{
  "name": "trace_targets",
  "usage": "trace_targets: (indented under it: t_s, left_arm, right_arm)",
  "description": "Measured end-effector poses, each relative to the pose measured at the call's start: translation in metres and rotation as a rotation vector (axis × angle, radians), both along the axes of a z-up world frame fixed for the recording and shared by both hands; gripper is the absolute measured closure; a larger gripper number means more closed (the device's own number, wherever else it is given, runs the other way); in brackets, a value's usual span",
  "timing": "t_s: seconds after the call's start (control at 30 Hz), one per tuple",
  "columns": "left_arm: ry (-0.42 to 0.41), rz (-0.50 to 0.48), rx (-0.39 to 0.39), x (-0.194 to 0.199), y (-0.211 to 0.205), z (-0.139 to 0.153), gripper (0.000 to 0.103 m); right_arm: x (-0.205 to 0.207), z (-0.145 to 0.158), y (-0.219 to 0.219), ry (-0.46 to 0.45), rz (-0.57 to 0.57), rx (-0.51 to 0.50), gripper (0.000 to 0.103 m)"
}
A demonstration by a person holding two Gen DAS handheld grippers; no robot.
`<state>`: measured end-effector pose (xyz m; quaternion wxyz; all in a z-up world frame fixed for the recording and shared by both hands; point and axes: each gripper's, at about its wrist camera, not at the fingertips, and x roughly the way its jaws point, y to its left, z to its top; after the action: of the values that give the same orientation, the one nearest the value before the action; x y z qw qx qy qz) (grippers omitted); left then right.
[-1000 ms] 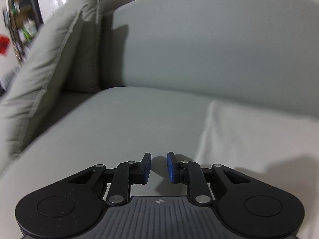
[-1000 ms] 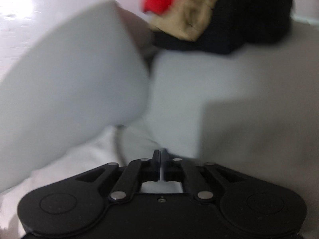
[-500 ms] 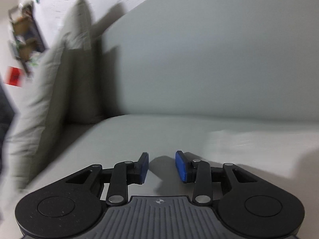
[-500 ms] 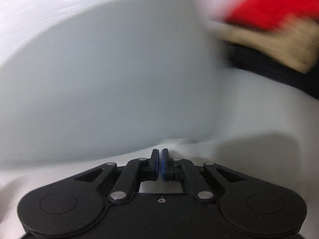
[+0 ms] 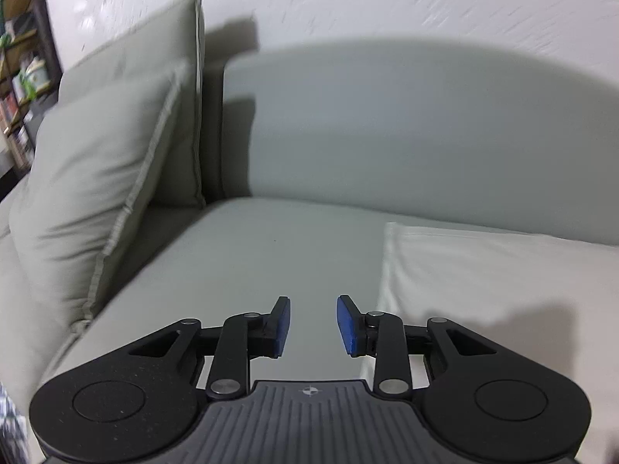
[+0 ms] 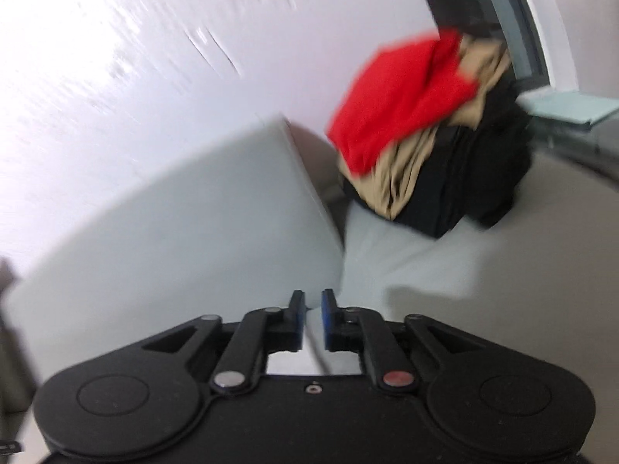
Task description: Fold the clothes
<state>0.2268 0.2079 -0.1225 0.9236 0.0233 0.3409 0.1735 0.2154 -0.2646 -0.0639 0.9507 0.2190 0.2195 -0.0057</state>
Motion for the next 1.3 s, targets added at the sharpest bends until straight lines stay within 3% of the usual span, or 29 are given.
trace_targets:
  t_s: [0.13, 0.2, 0.27, 0.37, 0.4, 0.47, 0.67, 0.77, 0.83, 1.0, 1.17, 1.3]
  left_arm:
    - [-0.072, -0.067, -0.024, -0.103, -0.014, 0.044, 0.066]
    - [-0.102, -0.071, -0.067, -0.143, -0.020, 0.051, 0.065]
    - [-0.053, -0.123, -0.075, -0.165, -0.031, 0.042, 0.068]
    - [0.070, -0.251, -0.069, -0.190, -0.068, 0.011, 0.070]
    - [0.099, -0.284, -0.064, -0.196, -0.081, 0.000, 0.071]
    - [0.143, -0.339, -0.055, -0.201, -0.105, -0.019, 0.069]
    - [0.198, -0.402, 0.065, -0.189, -0.157, -0.052, 0.067]
    - [0.200, -0.336, 0.096, -0.175, -0.152, -0.069, 0.067]
    - [0.271, -0.289, 0.128, -0.176, -0.149, -0.085, 0.068]
    - [0.249, -0.352, 0.171, -0.216, -0.151, -0.082, 0.075]
    - [0.305, -0.284, 0.192, -0.237, -0.150, -0.072, 0.071]
    - [0.291, -0.267, 0.162, -0.238, -0.149, -0.058, 0.067]
  right_arm:
    - [-0.073, 0.061, -0.002, -0.060, 0.082, 0.029, 0.083]
    - [-0.105, 0.078, -0.004, -0.079, 0.109, 0.034, 0.076]
    - [-0.134, 0.084, 0.002, -0.046, 0.131, 0.061, 0.073]
    - [-0.153, 0.061, 0.016, 0.069, 0.243, 0.131, 0.077]
    - [-0.157, 0.050, 0.020, 0.109, 0.281, 0.145, 0.086]
    - [-0.164, 0.022, 0.038, 0.203, 0.331, 0.114, 0.092]
    - [-0.174, -0.034, 0.094, 0.360, 0.459, -0.019, 0.091]
    - [-0.170, -0.041, 0.115, 0.363, 0.475, -0.123, 0.091]
    - [-0.175, -0.046, 0.125, 0.365, 0.463, -0.173, 0.091]
    - [-0.193, -0.058, 0.109, 0.442, 0.491, -0.148, 0.091]
    - [-0.240, -0.054, 0.086, 0.428, 0.491, -0.130, 0.091]
    - [-0.261, -0.040, 0.083, 0.378, 0.472, -0.145, 0.091]
